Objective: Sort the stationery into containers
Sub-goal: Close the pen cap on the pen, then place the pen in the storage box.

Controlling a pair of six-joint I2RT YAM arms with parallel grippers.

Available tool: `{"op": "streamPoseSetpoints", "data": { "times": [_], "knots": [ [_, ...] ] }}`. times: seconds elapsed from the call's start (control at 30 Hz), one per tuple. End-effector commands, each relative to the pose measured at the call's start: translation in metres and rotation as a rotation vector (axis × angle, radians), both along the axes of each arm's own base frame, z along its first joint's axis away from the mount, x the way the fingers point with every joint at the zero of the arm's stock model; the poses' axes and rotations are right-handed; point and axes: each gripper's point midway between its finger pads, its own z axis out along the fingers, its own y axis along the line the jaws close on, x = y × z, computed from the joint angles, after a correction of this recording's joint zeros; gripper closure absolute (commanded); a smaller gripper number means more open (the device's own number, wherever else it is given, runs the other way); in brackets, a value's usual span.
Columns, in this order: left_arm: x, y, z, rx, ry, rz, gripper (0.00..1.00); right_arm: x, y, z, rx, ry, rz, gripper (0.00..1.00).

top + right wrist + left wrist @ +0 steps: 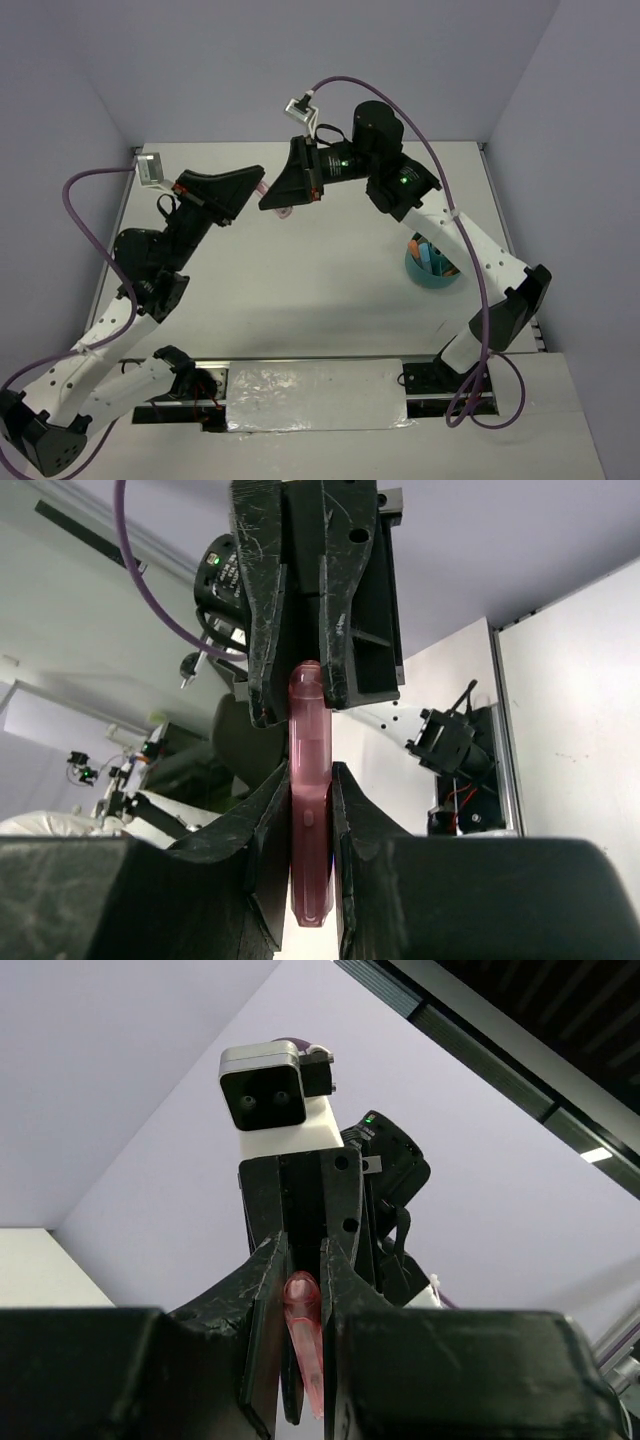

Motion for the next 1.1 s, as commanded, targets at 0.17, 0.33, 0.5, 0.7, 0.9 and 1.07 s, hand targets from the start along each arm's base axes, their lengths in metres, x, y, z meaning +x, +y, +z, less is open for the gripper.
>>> {"op": "streamPoseSetpoints", "data": {
  "times": [0.17,0.33,0.5,0.7,0.9,1.07],
  "knots": [
    [-0.021,-0.057,-0.129,0.624,0.317,-0.214,0.72,0.035,-0.011,-0.003,0.126,-0.061,-0.33,1.0],
    [0.038,0.0,-0.103,0.737,0.494,0.231,0.01,0.042,-0.07,-0.091,-0.133,0.174,-0.658,1.0],
    [0.049,0.045,-0.105,0.781,0.666,0.446,0.01,0.06,-0.182,-0.177,-0.278,0.438,-1.082,1.0],
    [0.031,0.049,-0.133,0.78,0.679,0.386,0.01,0.035,-0.312,-0.227,-0.515,0.513,-1.504,1.0],
    [0.013,0.042,-0.151,0.77,0.679,0.286,0.01,0.017,-0.39,-0.259,-0.649,0.64,-1.686,1.0],
    [0.007,0.046,-0.158,0.829,0.681,0.275,0.01,0.025,-0.414,-0.262,-0.7,0.668,-1.748,1.0]
  ]
}}
